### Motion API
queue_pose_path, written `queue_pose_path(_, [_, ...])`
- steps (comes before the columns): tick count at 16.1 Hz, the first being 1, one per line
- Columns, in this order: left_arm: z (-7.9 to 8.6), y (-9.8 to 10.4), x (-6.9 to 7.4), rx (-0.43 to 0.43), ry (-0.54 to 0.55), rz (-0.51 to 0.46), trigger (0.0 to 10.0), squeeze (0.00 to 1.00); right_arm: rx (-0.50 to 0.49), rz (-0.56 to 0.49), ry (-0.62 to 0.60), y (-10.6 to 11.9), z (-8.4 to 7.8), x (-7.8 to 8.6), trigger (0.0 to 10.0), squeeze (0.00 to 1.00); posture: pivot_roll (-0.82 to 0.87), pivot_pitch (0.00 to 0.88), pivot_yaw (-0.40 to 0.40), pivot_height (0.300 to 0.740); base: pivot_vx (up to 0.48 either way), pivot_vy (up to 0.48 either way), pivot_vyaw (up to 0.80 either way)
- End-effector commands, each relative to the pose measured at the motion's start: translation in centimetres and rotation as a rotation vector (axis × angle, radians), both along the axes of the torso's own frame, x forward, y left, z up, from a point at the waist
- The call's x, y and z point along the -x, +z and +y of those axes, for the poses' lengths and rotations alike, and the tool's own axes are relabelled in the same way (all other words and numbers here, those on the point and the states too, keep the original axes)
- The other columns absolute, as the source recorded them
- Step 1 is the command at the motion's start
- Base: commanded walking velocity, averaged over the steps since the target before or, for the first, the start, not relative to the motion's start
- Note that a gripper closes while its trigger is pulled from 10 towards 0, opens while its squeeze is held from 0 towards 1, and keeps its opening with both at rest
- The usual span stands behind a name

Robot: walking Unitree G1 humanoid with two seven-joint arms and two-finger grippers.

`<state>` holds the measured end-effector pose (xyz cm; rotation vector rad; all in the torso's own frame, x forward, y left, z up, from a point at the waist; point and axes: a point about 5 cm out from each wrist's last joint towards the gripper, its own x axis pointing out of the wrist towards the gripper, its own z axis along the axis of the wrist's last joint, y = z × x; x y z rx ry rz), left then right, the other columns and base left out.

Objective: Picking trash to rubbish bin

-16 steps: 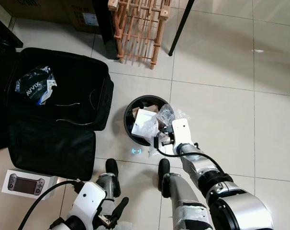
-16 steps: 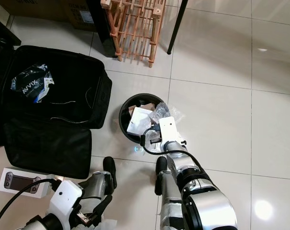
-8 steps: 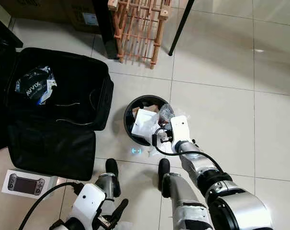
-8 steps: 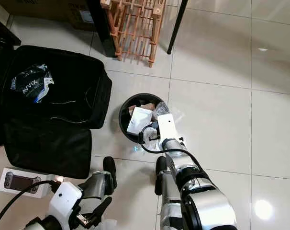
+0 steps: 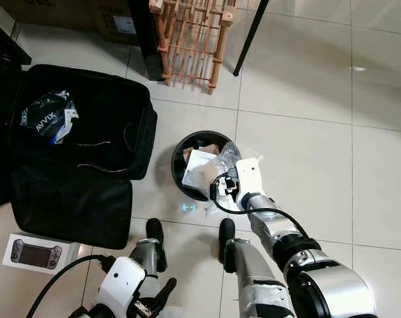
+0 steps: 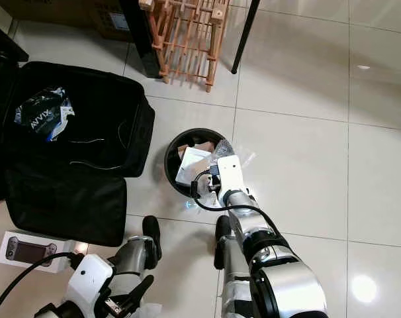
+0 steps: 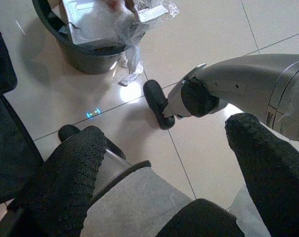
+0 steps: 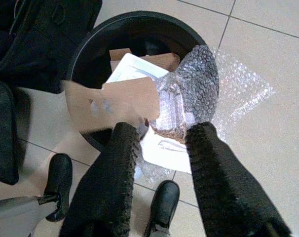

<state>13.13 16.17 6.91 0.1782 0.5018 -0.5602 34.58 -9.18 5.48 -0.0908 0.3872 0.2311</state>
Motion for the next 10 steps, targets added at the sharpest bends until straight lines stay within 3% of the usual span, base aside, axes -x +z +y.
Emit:
queue_pose_path(1, [-0.13,-0.9,1.11,-0.002,0.002,0.059,10.0,0.0,-0.009,0.07,-0.01,-1.93,-0.35,1.33,10.0,1.0,0.22,0.63,-0.042,0.74,0.0,0.0,0.0])
queue_pose_path(10, [-0.07,-1.02,0.43,-0.008,0.001,0.046,10.0,0.0,-0.005,0.008,-0.031,-1.09,-1.13,0.75,10.0,1.0,0.21,0.606,-0.04,0.74,0.0,0.0,0.0])
